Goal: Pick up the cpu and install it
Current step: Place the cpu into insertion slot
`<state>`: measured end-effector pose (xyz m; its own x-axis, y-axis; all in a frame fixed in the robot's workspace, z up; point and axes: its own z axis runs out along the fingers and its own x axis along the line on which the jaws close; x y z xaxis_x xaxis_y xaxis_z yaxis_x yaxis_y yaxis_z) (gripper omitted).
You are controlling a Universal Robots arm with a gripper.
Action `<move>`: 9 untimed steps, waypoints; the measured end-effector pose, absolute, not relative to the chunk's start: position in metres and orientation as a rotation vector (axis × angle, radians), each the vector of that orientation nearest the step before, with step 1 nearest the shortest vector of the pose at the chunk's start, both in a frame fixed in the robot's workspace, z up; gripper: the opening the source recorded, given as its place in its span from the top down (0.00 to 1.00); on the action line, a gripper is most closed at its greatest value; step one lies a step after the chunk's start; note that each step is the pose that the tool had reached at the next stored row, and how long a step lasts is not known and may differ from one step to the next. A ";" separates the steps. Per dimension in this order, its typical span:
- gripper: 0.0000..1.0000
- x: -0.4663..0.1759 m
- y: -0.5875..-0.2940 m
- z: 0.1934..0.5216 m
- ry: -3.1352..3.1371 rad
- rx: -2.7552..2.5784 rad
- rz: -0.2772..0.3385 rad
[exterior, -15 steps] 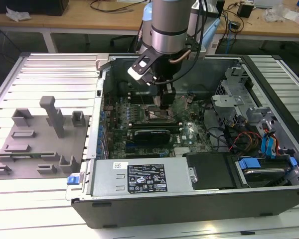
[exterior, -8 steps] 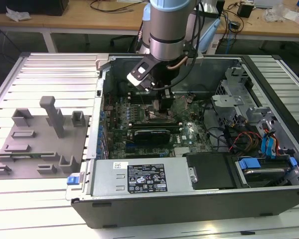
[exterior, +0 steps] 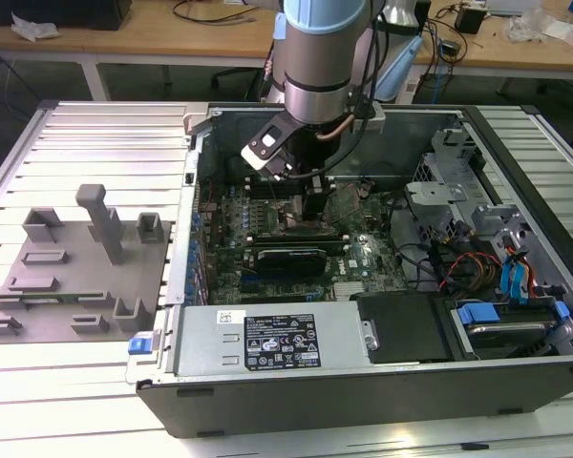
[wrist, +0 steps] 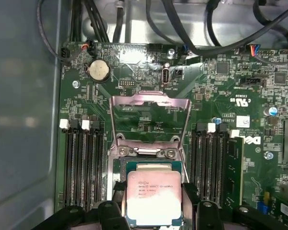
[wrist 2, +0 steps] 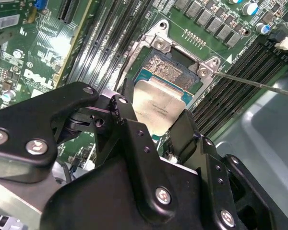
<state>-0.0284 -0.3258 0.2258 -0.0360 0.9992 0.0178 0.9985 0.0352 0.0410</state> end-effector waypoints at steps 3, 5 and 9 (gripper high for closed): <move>0.46 -0.030 -0.326 0.223 2.249 2.170 0.065; 0.46 -0.032 -0.326 0.220 2.249 2.170 0.065; 0.46 -0.032 -0.325 0.219 2.249 2.170 0.065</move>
